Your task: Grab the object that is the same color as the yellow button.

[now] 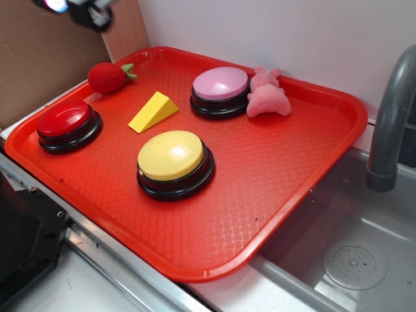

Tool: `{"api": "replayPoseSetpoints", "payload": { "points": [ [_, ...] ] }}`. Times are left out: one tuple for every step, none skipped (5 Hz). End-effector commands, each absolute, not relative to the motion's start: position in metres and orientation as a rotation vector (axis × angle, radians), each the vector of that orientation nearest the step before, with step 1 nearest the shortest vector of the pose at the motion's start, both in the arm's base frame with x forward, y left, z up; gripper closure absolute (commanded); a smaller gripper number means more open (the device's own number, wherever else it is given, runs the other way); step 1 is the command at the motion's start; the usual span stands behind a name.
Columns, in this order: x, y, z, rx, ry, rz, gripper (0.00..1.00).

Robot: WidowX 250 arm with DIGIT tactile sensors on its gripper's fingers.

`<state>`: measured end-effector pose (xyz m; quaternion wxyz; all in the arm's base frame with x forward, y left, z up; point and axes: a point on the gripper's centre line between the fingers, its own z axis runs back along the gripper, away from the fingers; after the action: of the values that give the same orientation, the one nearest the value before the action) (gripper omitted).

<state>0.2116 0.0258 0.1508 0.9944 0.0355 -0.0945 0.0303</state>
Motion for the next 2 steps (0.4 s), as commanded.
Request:
{"api": "replayPoseSetpoints", "payload": {
  "points": [
    [0.262,0.045,0.102,0.112,-0.337,0.026,0.00],
    [0.265,0.050,0.076,0.081,-0.316,0.003,0.00]
  ]
}}
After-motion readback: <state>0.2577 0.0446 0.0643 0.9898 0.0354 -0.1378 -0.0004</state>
